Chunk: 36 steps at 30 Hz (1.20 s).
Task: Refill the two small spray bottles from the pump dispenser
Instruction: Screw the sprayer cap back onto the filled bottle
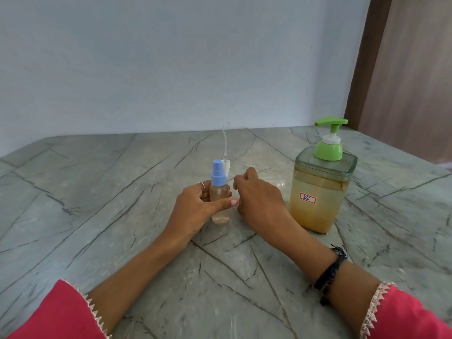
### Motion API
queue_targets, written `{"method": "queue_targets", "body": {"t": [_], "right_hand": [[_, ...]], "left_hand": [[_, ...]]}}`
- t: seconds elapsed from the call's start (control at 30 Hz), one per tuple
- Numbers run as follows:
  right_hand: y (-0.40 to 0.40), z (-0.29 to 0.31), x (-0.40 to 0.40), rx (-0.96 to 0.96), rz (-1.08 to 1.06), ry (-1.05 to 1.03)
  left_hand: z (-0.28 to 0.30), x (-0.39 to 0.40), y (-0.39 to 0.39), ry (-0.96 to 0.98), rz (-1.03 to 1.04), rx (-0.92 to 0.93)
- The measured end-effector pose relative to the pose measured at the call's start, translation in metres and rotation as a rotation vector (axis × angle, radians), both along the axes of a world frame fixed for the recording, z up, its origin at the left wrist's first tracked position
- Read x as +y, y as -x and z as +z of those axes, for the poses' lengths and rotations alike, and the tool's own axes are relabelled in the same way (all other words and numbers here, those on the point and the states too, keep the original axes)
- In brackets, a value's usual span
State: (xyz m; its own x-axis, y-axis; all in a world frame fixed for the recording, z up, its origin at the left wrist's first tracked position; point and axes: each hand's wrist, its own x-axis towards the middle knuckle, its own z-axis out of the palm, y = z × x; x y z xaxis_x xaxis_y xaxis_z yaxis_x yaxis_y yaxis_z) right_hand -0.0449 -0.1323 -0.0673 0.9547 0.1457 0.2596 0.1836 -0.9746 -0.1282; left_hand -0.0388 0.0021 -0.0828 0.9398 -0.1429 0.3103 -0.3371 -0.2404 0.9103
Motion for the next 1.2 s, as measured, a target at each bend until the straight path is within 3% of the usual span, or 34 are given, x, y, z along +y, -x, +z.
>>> {"method": "queue_targets", "body": {"t": [0.27, 0.67, 0.87, 1.2], "right_hand": [[0.002, -0.002, 0.003, -0.057, 0.055, 0.025], [-0.008, -0.010, -0.007, -0.167, -0.196, -0.103], [-0.012, -0.015, -0.006, -0.151, -0.181, -0.120], [-0.012, -0.012, -0.009, -0.127, -0.004, -0.747]], "left_hand": [[-0.001, 0.005, -0.004, -0.012, 0.036, -0.019], [-0.003, 0.005, -0.005, -0.008, 0.033, -0.011], [-0.003, 0.005, -0.005, -0.013, 0.035, -0.006], [-0.005, 0.016, -0.015, -0.015, 0.072, 0.010]]}}
